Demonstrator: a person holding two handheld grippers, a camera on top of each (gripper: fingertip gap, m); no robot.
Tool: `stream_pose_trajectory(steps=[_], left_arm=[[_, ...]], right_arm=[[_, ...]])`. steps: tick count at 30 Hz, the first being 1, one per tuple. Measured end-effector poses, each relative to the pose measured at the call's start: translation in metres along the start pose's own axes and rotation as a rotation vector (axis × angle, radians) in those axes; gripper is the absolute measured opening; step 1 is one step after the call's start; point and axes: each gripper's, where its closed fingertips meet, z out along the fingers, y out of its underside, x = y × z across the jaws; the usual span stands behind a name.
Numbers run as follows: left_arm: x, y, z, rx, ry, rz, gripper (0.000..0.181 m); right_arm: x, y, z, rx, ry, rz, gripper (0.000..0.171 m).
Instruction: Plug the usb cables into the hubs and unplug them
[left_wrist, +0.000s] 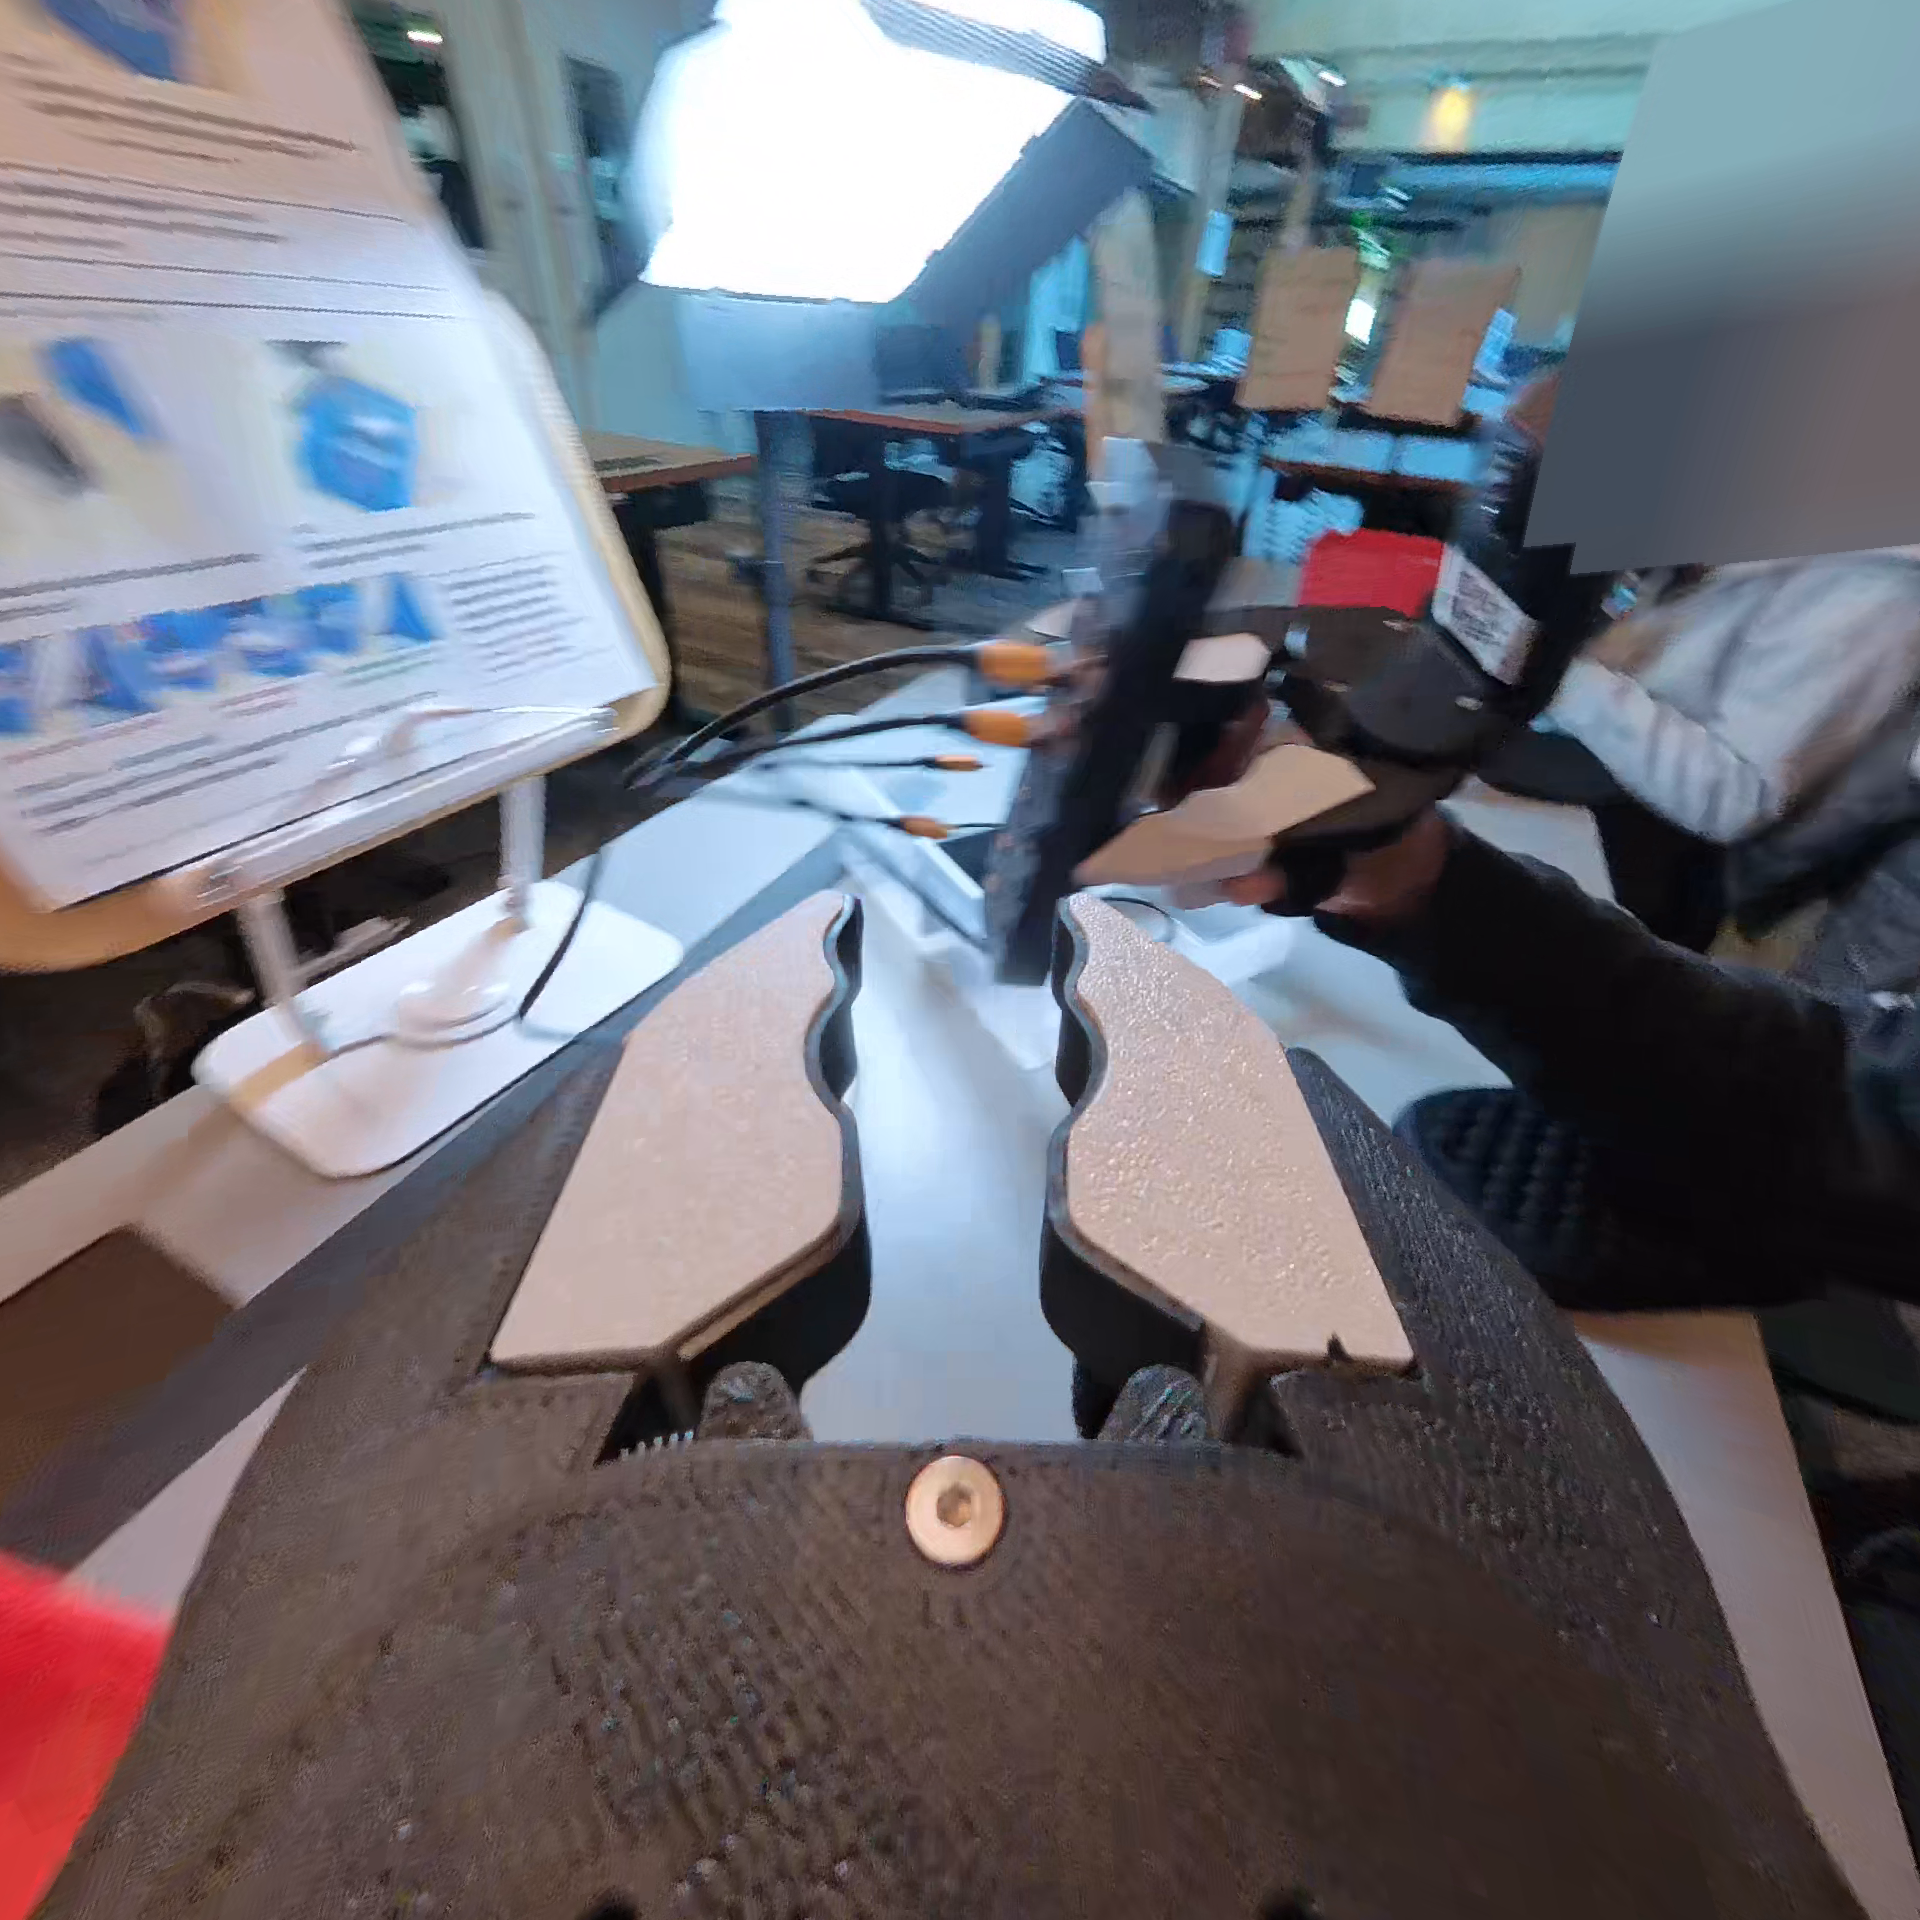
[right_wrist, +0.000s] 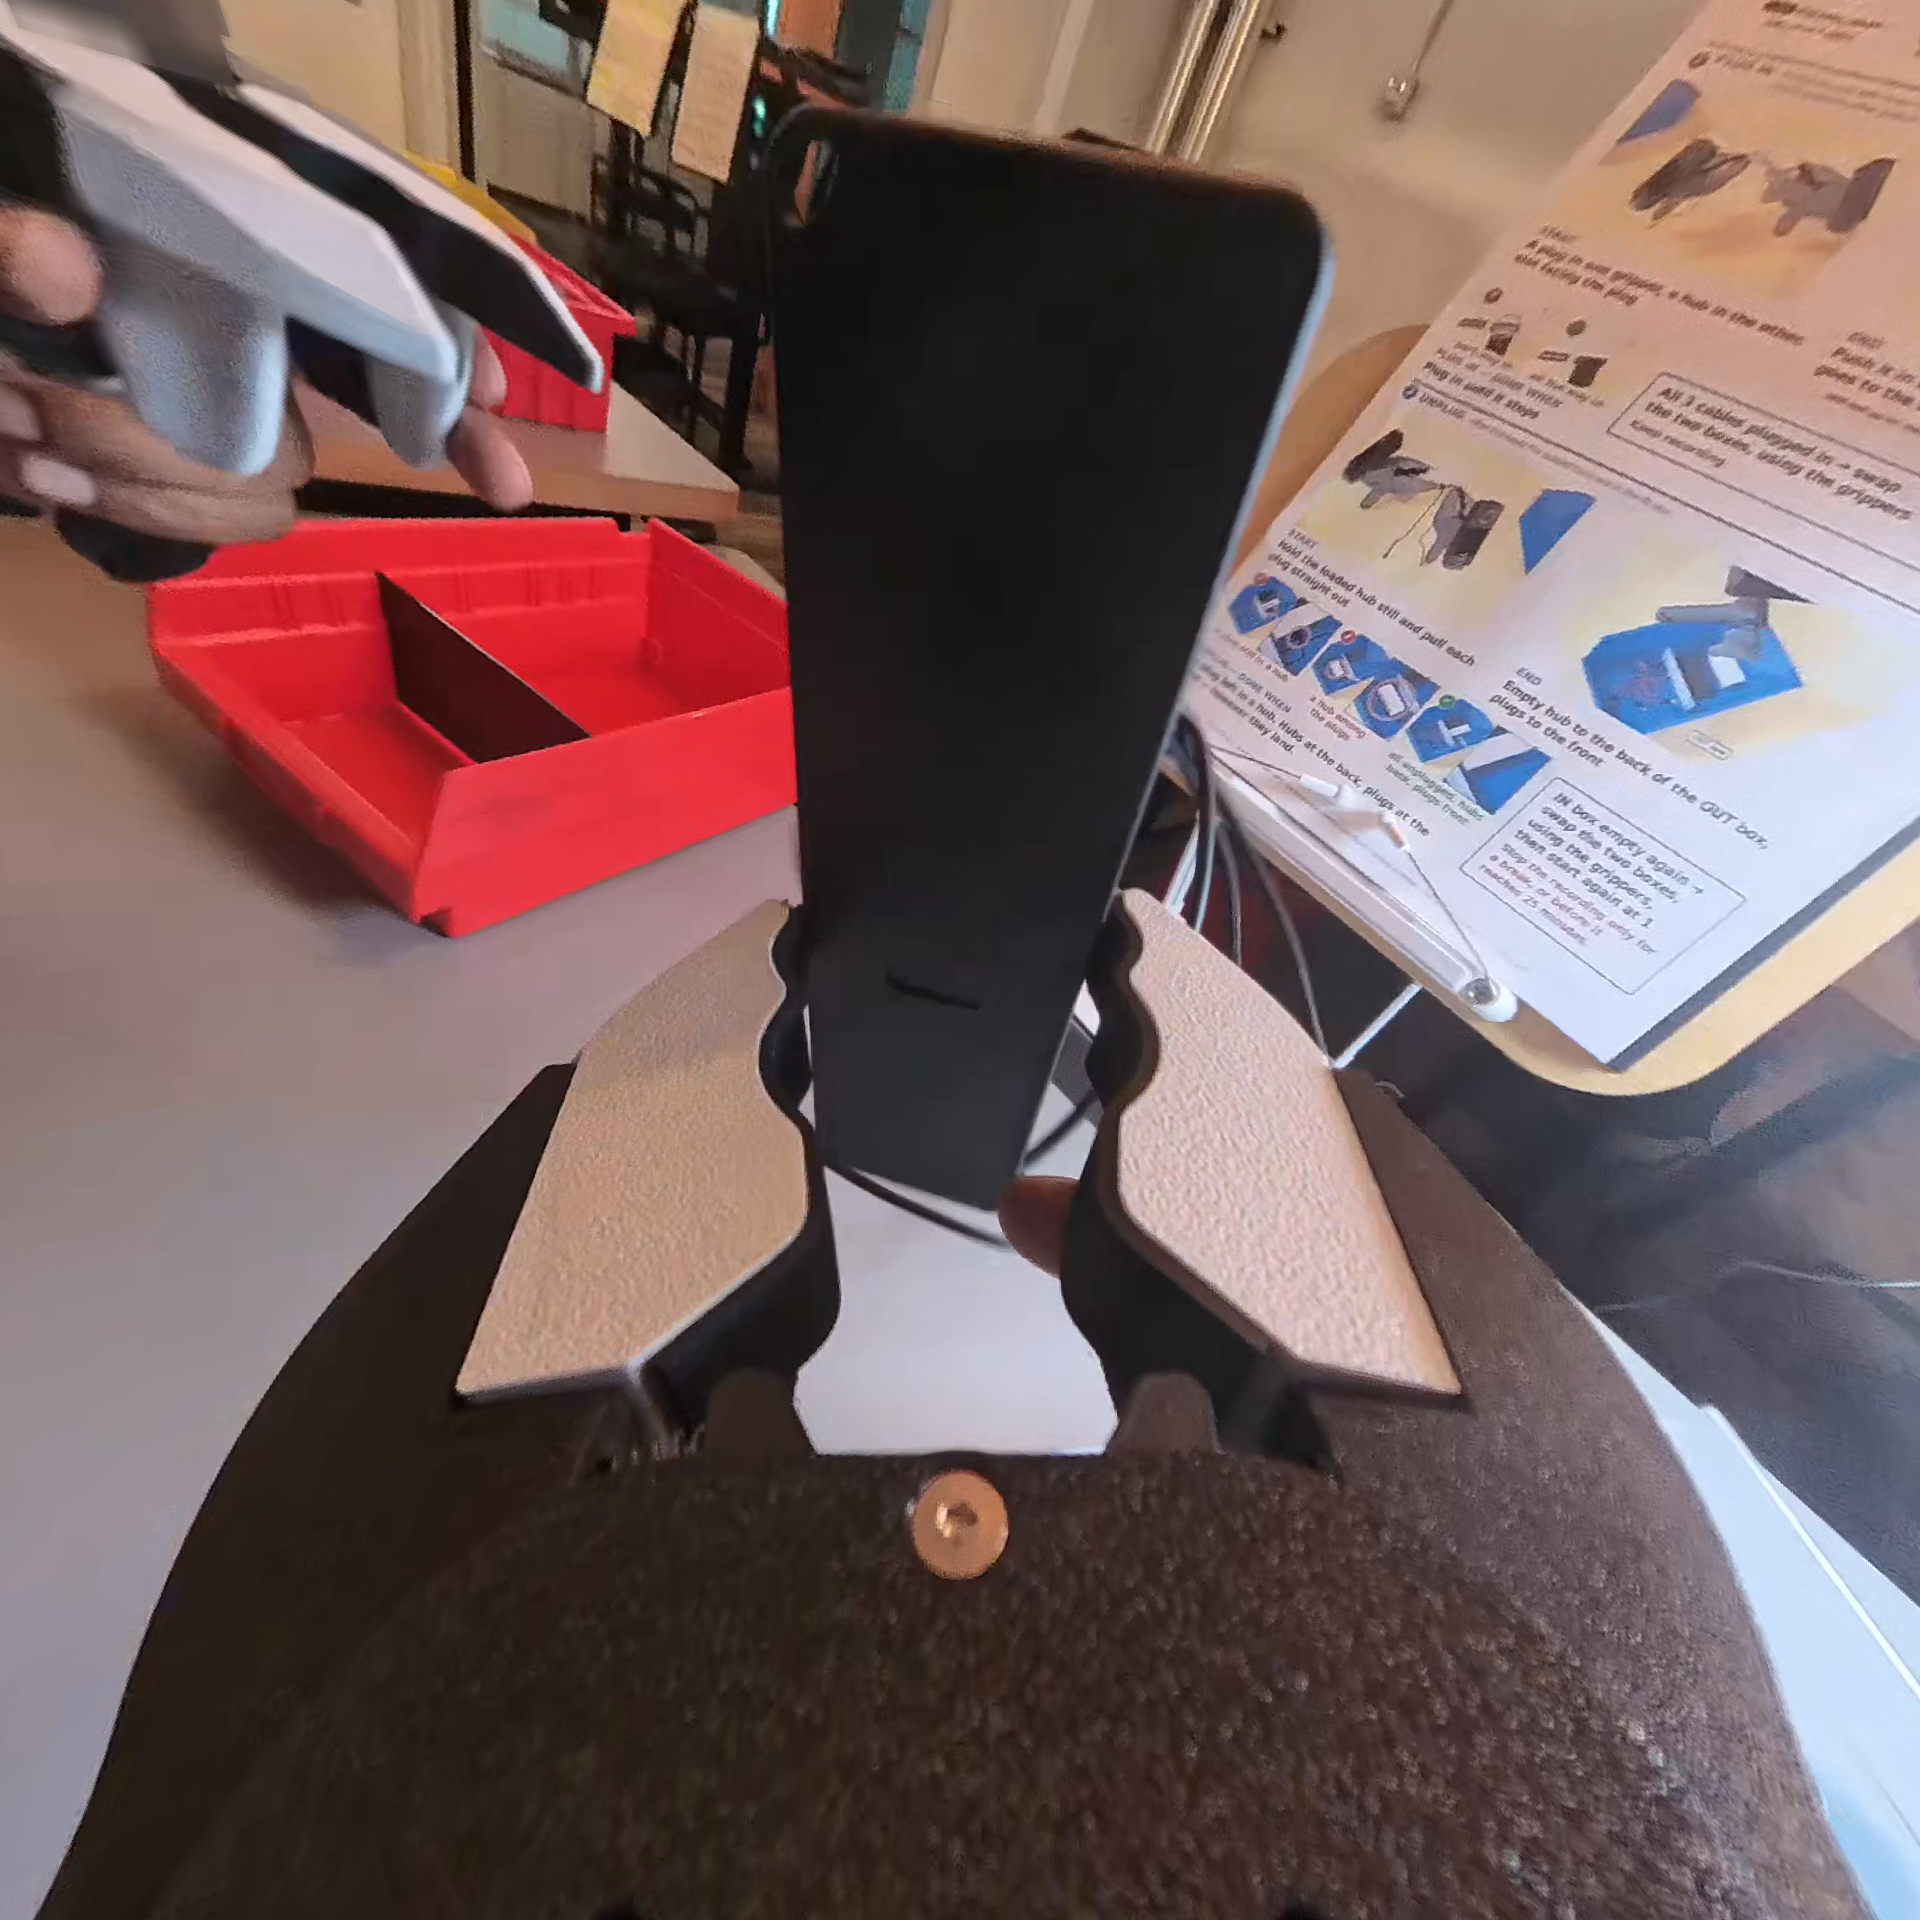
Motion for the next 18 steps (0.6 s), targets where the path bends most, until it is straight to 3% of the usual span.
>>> stream_pose_trajectory(steps=[2,4,5,6,10,14,18], left_arm=[[0.030,0.007,0.026,-0.021,0.049,0.076,0.037],[0.036,0.015,0.043,-0.045,-0.017,0.159,0.036],[0.031,0.014,0.045,-0.028,-0.078,0.207,0.028],[0.027,0.012,0.044,-0.006,-0.104,0.230,0.037],[0.033,0.006,0.038,0.038,0.022,0.047,0.037],[0.041,0.007,0.037,0.069,0.075,0.137,0.027],[0.052,0.008,0.019,0.059,0.241,0.166,0.026]], right_arm=[[-0.017,-0.001,0.009,-0.025,-0.016,-0.012,0.052],[-0.034,-0.002,0.016,-0.051,-0.013,-0.054,0.052],[-0.037,-0.003,0.017,-0.054,0.001,-0.082,0.052],[-0.042,-0.006,0.016,-0.045,-0.018,-0.106,0.052],[-0.053,-0.018,0.012,-0.007,-0.042,-0.142,0.052],[-0.056,-0.019,0.015,-0.015,0.031,-0.248,0.052],[-0.077,-0.020,0.001,-0.003,-0.229,-0.225,0.050]])
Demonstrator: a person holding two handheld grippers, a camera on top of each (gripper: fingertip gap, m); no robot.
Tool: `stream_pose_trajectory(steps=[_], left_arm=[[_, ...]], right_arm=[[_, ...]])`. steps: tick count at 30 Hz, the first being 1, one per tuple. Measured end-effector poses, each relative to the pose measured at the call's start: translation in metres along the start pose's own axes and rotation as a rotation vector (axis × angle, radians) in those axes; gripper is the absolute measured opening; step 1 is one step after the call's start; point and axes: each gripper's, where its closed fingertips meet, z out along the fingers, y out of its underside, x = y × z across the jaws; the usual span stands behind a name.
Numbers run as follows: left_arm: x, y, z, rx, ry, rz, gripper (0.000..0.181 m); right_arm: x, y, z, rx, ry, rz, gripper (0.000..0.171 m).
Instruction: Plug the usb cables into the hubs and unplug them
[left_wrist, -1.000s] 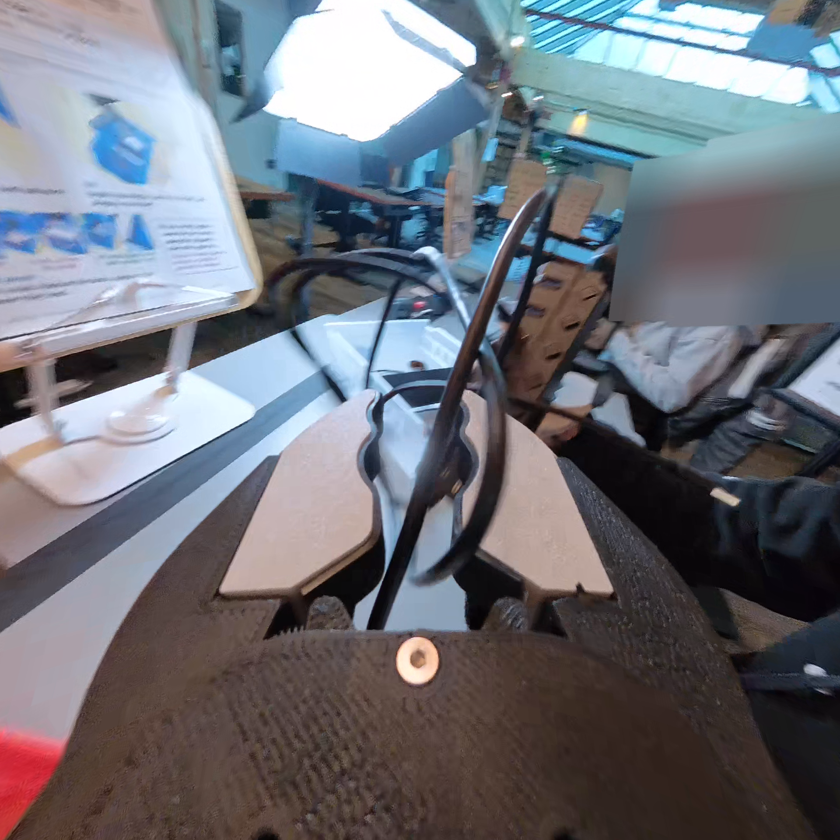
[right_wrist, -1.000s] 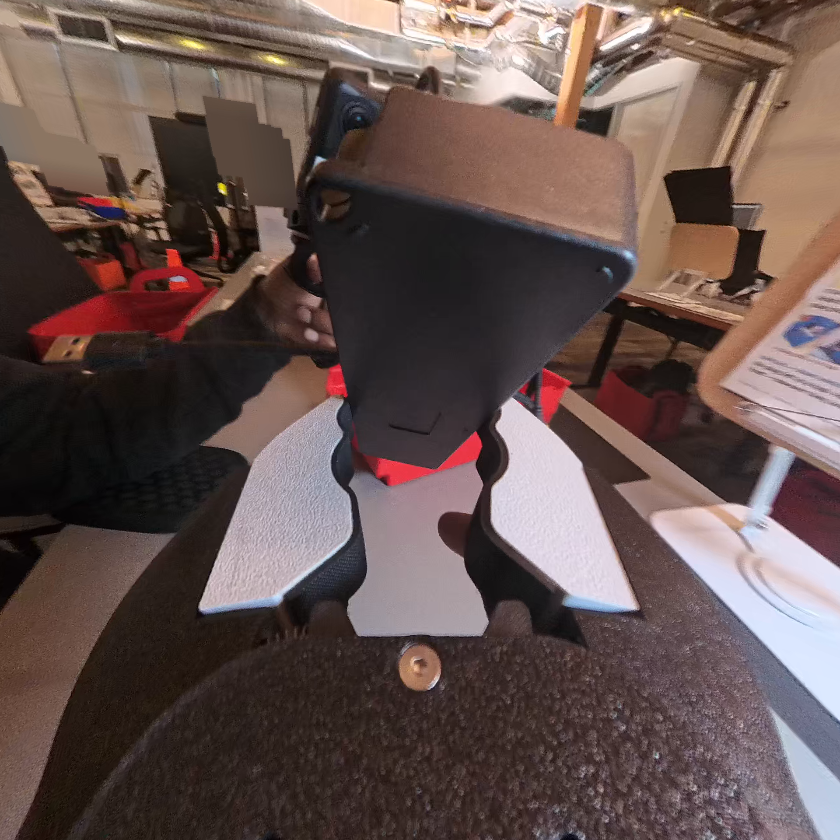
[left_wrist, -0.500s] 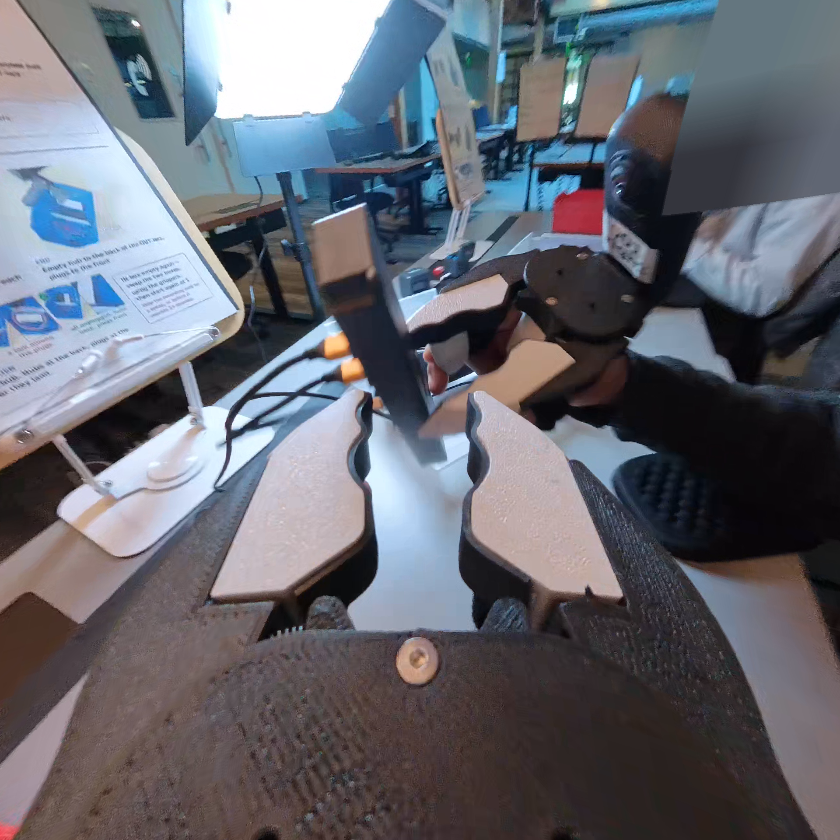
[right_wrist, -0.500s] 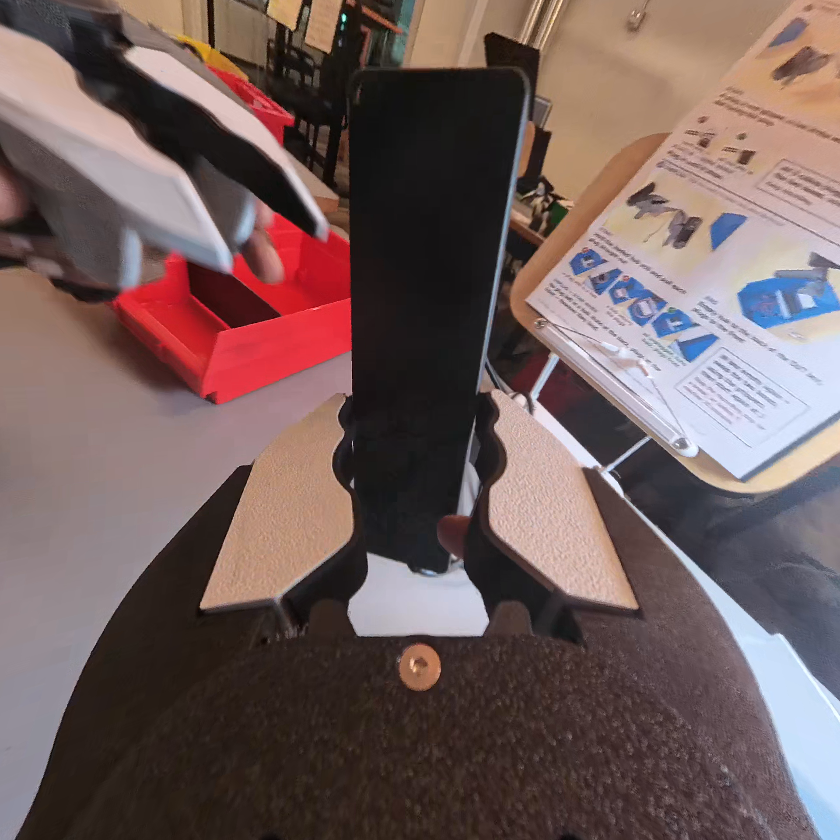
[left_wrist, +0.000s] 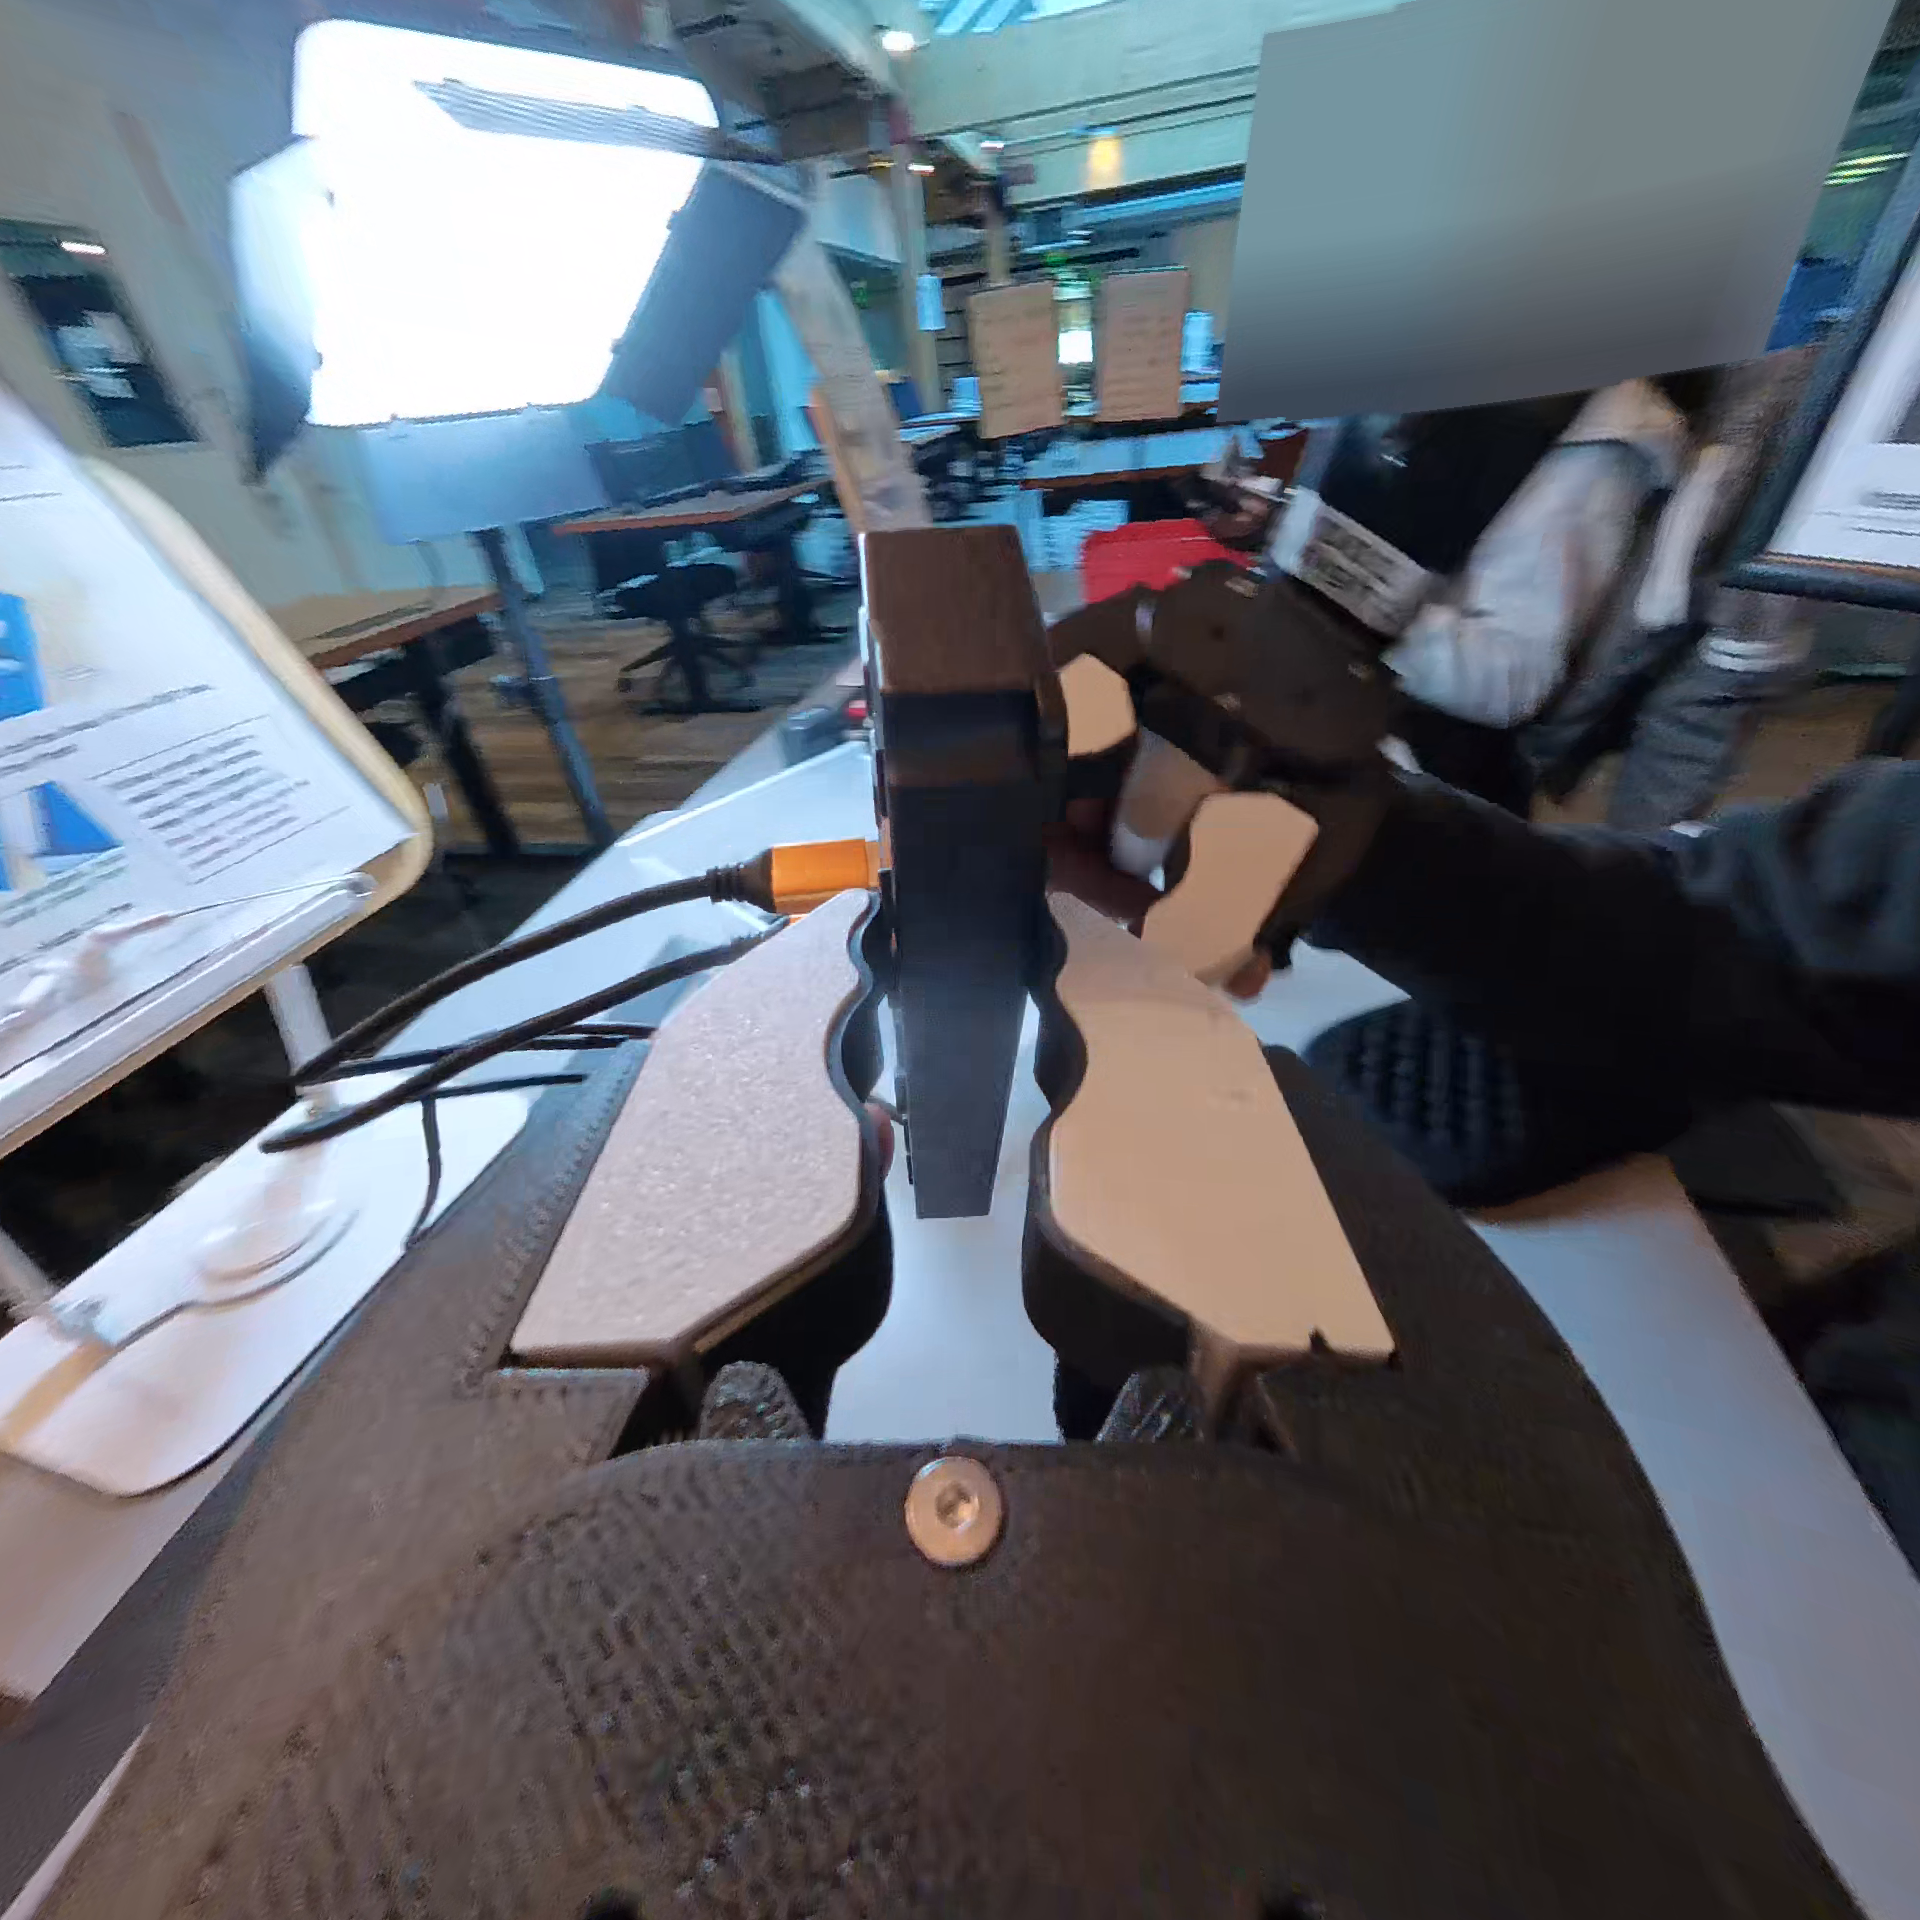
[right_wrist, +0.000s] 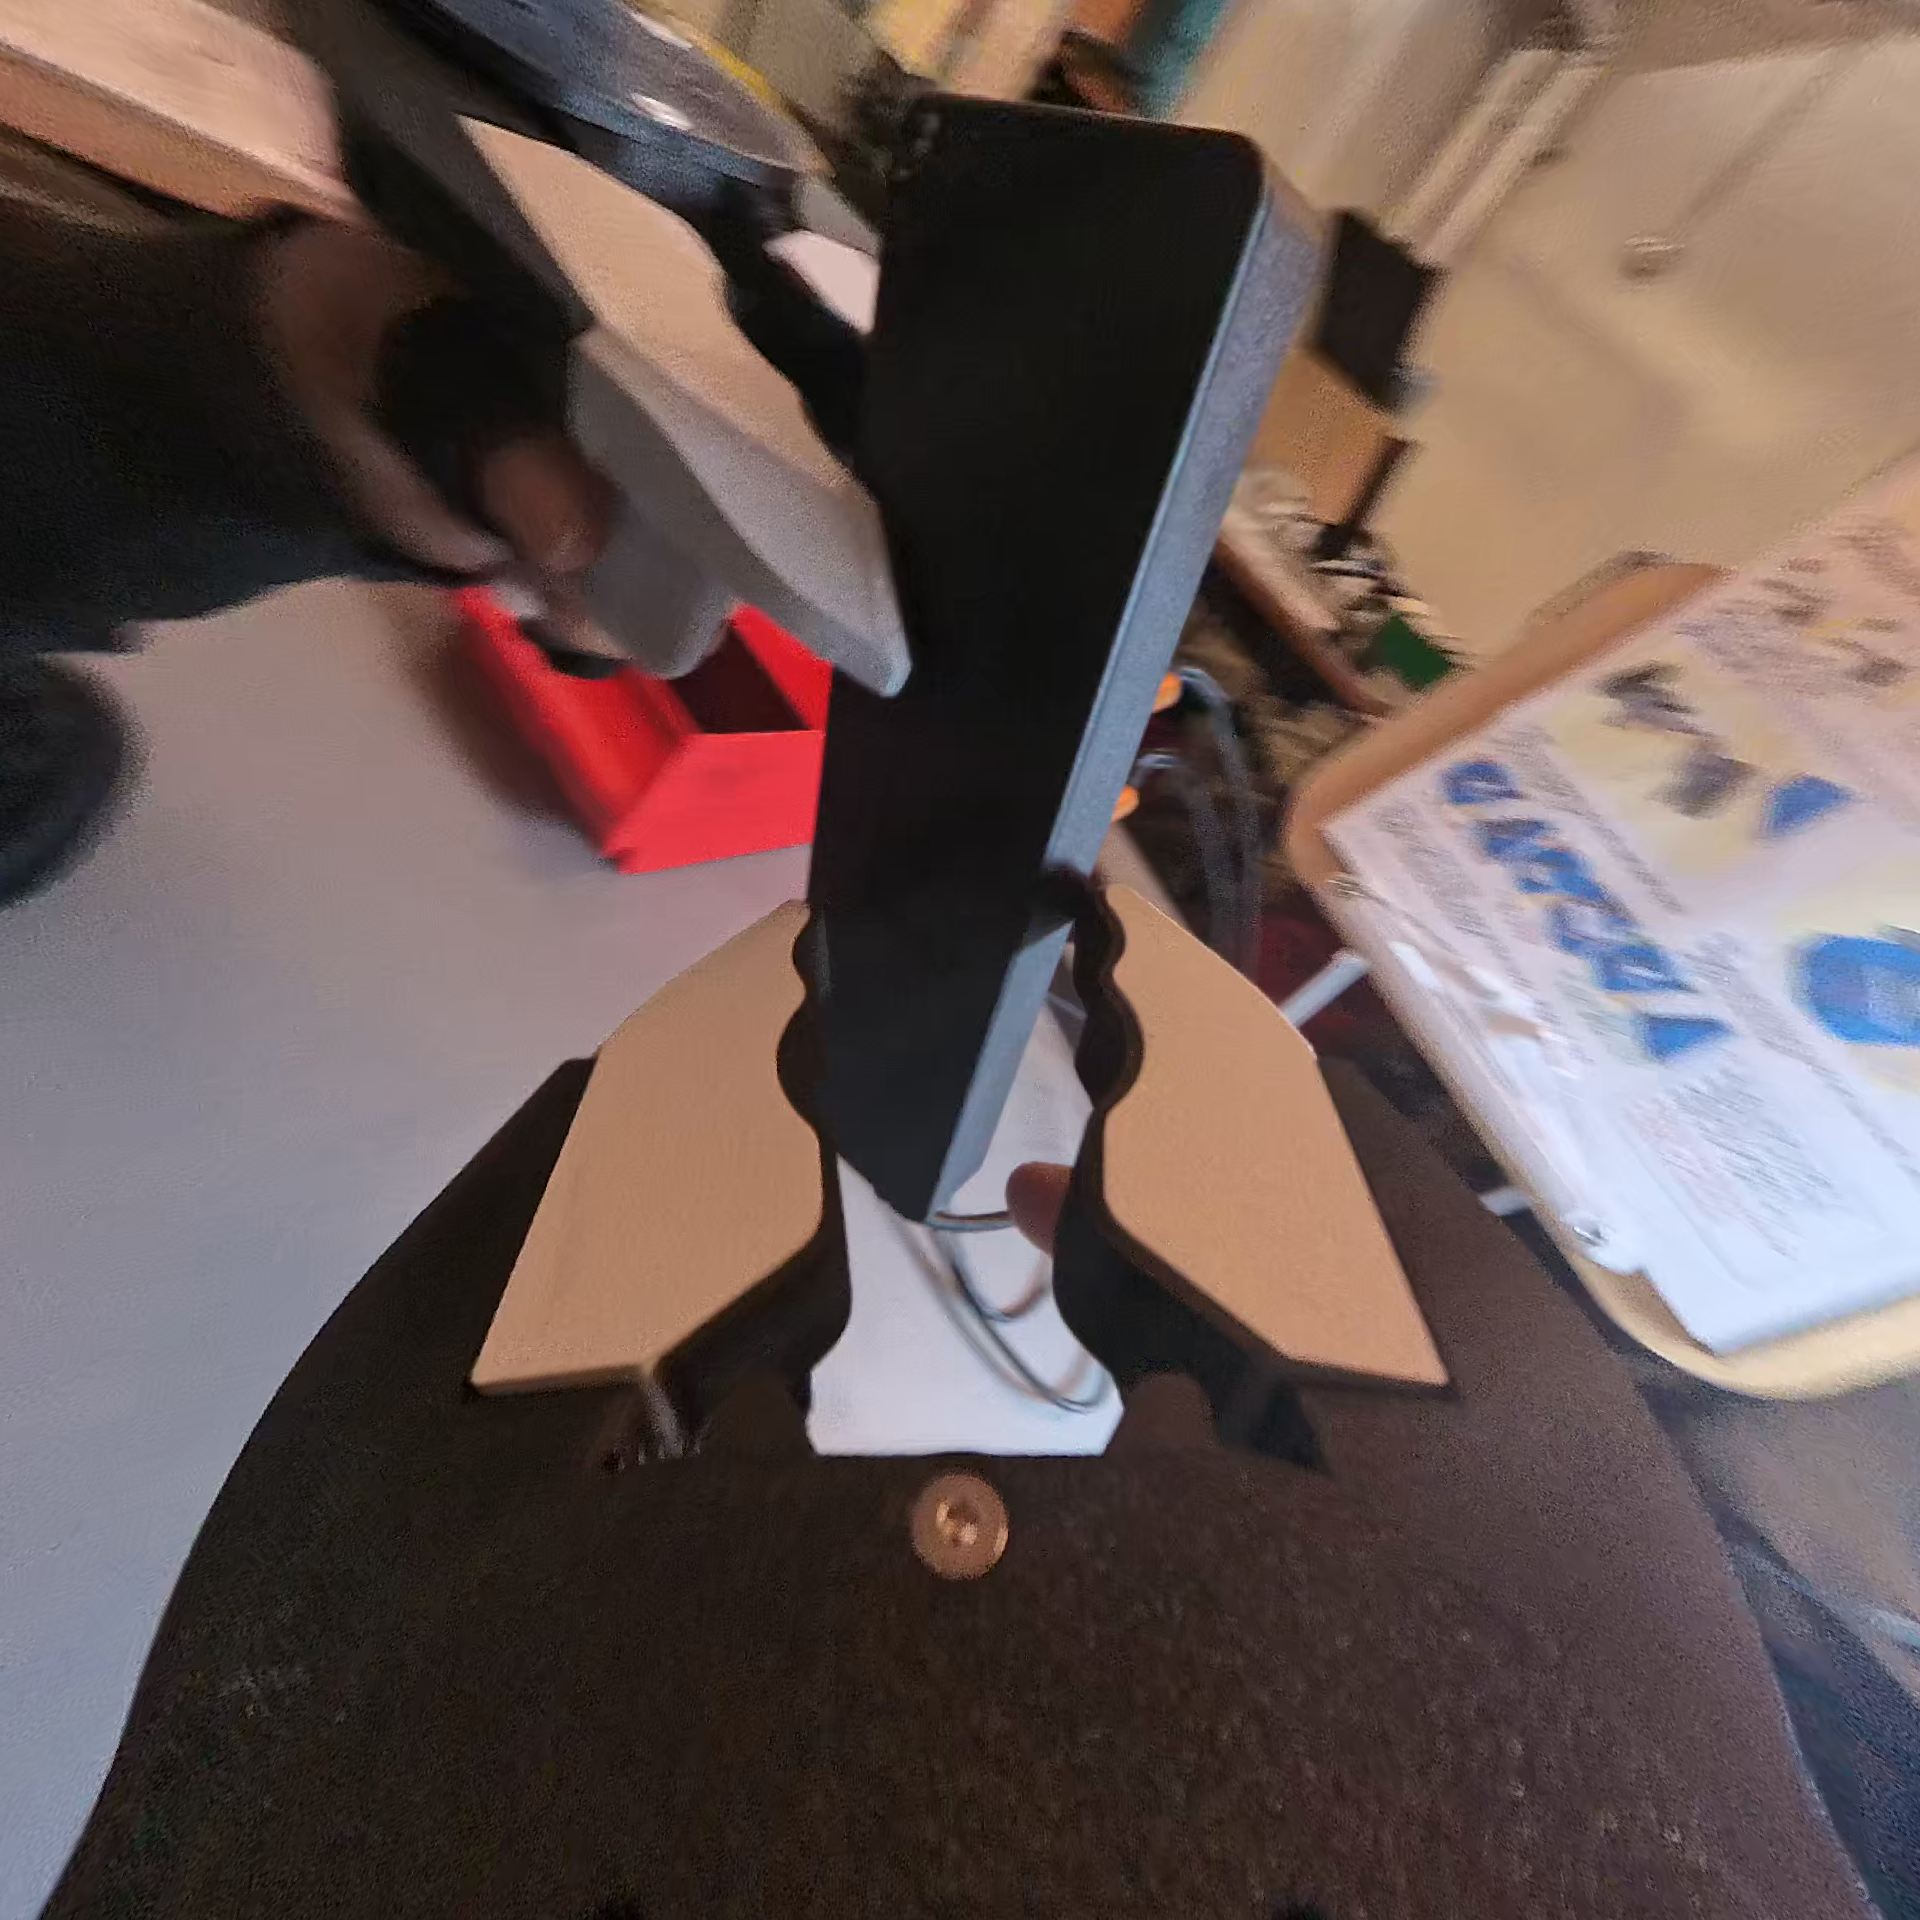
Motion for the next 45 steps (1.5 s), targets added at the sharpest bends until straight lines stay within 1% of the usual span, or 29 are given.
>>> stream_pose_trajectory(steps=[2,5,6,9,12,13,15,17,19,22,23,24,26,28,29,31,32,33,34,35,38,41,43,45], left_arm=[[0.014,0.001,-0.008,-0.008,0.108,0.033,0.026],[0.044,0.008,-0.021,-0.034,0.319,0.059,0.026],[0.055,0.008,-0.026,-0.024,0.400,0.053,0.026],[0.090,0.011,-0.044,-0.009,0.680,0.003,0.025],[0.115,0.021,-0.054,-0.053,0.877,-0.027,0.026],[0.120,0.025,-0.056,-0.072,0.919,-0.037,0.026],[0.124,0.028,-0.054,-0.078,0.955,-0.059,0.026],[0.124,0.031,-0.055,-0.079,0.984,-0.085,0.026],[0.123,0.033,-0.057,-0.076,1.007,-0.111,0.026],[0.119,0.034,-0.055,-0.060,1.001,-0.131,0.025],[0.118,0.034,-0.054,-0.055,0.998,-0.135,0.025],[0.116,0.034,-0.053,-0.050,0.989,-0.136,0.025],[0.111,0.034,-0.051,-0.040,0.965,-0.149,0.025],[0.097,0.032,-0.043,-0.022,0.876,-0.171,0.028],[0.085,0.028,-0.038,0.004,0.797,-0.180,0.030],[0.050,0.021,-0.028,0.074,0.575,-0.183,0.033],[0.031,0.020,-0.024,0.088,0.452,-0.183,0.023],[0.015,0.019,-0.022,0.096,0.351,-0.176,0.020],[0.007,0.017,-0.023,0.100,0.293,-0.163,0.022],[0.003,0.016,-0.023,0.095,0.251,-0.147,0.028],[-0.003,0.025,-0.012,0.003,0.132,-0.050,0.047],[0.006,0.040,0.005,-0.089,0.136,-0.036,0.073],[0.010,0.049,0.017,-0.123,0.133,-0.020,0.075],[0.006,0.049,0.021,-0.105,0.097,-0.012,0.062]], right_arm=[[-0.013,-0.007,-0.014,0.040,-0.151,0.047,0.049],[-0.021,-0.014,-0.031,0.055,-0.224,0.018,0.060],[-0.026,-0.014,-0.035,0.039,-0.252,-0.002,0.062],[-0.048,-0.008,-0.035,-0.036,-0.319,-0.080,0.062],[-0.076,-0.003,-0.027,-0.121,-0.382,-0.168,0.057],[-0.086,0.000,-0.025,-0.156,-0.407,-0.198,0.056],[-0.101,0.006,-0.021,-0.219,-0.432,-0.251,0.056],[-0.101,0.005,-0.016,-0.228,-0.394,-0.300,0.055],[-0.093,-0.003,-0.015,-0.191,-0.334,-0.311,0.056],[-0.095,-0.011,-0.021,-0.137,-0.360,-0.293,0.055],[-0.101,-0.012,-0.023,-0.132,-0.395,-0.289,0.049],[-0.105,-0.010,-0.023,-0.134,-0.417,-0.289,0.033],[-0.103,-0.006,-0.021,-0.152,-0.408,-0.289,0.009],[-0.094,-0.001,-0.021,-0.176,-0.396,-0.254,0.008],[-0.086,0.001,-0.021,-0.176,-0.374,-0.229,0.007],[-0.063,0.003,-0.021,-0.166,-0.304,-0.155,0.007],[-0.051,0.006,-0.022,-0.169,-0.270,-0.119,0.006],[-0.040,0.011,-0.023,-0.180,-0.234,-0.098,0.006],[-0.030,0.016,-0.024,-0.195,-0.199,-0.086,0.006],[-0.023,0.022,-0.025,-0.210,-0.177,-0.073,0.006],[-0.014,0.030,-0.024,-0.211,-0.161,-0.054,0.006],[-0.014,0.026,-0.018,-0.177,-0.149,-0.051,0.006],[-0.017,0.020,-0.016,-0.147,-0.148,-0.068,0.006],[-0.022,0.019,-0.016,-0.136,-0.165,-0.081,0.006]])
